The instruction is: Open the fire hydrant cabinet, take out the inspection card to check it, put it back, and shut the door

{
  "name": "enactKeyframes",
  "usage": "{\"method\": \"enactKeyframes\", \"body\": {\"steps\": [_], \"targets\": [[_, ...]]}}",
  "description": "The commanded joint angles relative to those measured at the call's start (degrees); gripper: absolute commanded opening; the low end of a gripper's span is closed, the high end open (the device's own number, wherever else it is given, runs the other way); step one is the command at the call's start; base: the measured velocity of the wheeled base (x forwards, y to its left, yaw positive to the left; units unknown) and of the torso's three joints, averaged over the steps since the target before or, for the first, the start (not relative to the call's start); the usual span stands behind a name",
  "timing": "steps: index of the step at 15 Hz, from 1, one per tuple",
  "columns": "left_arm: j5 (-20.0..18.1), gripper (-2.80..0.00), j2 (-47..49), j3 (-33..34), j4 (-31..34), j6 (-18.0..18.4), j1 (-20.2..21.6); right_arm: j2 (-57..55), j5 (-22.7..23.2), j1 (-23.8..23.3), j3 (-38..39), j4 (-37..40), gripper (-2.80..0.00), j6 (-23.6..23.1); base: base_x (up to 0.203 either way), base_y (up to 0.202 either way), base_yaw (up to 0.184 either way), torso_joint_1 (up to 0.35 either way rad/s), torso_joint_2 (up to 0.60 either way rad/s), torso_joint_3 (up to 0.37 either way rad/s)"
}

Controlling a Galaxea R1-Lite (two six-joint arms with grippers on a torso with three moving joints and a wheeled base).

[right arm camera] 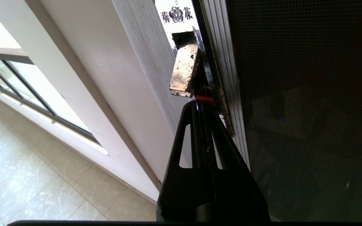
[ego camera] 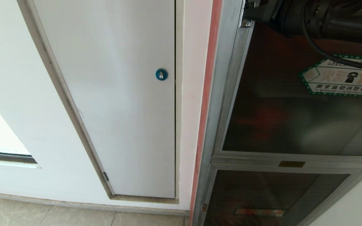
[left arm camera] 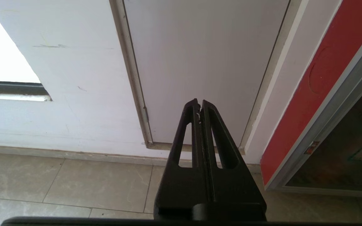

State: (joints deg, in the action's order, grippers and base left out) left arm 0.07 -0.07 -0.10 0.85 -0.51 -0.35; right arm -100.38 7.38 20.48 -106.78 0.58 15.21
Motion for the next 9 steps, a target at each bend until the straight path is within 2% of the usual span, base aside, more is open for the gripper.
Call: {"method": "enactKeyframes", "body": {"steps": [1,4,9], "targets": [[0.01,-2.80,0.07,0.01,0.03,-0.02,0.00,1.67,0.20,0.32,1.26,0.12,-2.80,0.18,0.000,0.000,0.000,0.000,0.00,0.000],[0.01,-2.80,0.07,0.01,-0.06,-0.02,0.00,5.06,0.27,2.27,4.62,0.13,-2.80,2.40,0.000,0.000,0.000,0.000,0.00,0.000],[0.01,-2.80,0.07,0.01,-0.06,-0.02,0.00,10.88,0.30,5.92,10.53,-0.02,-2.80,3.47,0.000,0.000,0.000,0.000,0.00,0.000]]}}
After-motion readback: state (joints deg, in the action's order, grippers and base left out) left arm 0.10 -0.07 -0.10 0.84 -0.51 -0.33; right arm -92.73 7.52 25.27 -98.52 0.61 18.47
